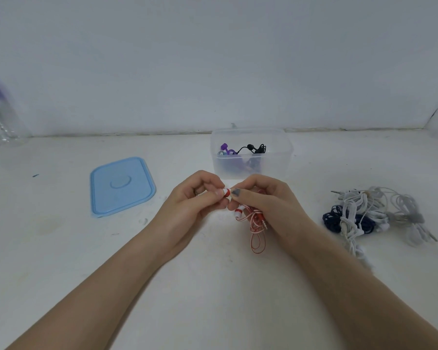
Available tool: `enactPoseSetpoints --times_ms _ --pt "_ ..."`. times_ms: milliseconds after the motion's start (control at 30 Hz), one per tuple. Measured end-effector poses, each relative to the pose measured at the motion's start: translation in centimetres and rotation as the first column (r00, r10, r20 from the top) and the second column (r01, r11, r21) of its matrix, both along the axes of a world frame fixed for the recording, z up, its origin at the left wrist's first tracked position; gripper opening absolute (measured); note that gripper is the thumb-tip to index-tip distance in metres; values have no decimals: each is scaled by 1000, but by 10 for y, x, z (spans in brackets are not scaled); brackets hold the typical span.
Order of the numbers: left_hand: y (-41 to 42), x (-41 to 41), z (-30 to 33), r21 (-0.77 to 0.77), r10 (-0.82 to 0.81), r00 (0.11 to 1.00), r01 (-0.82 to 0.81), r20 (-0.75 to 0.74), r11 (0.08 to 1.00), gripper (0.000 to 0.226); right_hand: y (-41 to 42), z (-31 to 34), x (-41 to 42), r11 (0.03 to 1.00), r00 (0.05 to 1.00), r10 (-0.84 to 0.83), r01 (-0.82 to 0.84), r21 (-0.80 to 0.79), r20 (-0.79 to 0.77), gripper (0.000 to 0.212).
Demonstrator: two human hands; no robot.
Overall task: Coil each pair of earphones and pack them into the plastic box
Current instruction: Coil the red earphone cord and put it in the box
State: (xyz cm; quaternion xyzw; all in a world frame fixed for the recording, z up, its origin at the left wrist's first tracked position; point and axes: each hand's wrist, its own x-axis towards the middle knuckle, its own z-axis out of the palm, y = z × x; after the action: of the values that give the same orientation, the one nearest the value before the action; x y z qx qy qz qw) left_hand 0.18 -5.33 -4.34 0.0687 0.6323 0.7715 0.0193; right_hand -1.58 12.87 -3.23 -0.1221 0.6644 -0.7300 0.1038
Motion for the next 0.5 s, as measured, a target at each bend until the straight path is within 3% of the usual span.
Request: enactPoseSetpoints --times_ms 200,500 --pt "2 0 1 1 21 1000 -21 1 1000 7 -2 0 -1 999 999 -40 40 4 13 11" --pt "2 4 0 -240 97 972 -149 -214 959 7 -1 -2 -1 998 998 -68 68 9 13 13"
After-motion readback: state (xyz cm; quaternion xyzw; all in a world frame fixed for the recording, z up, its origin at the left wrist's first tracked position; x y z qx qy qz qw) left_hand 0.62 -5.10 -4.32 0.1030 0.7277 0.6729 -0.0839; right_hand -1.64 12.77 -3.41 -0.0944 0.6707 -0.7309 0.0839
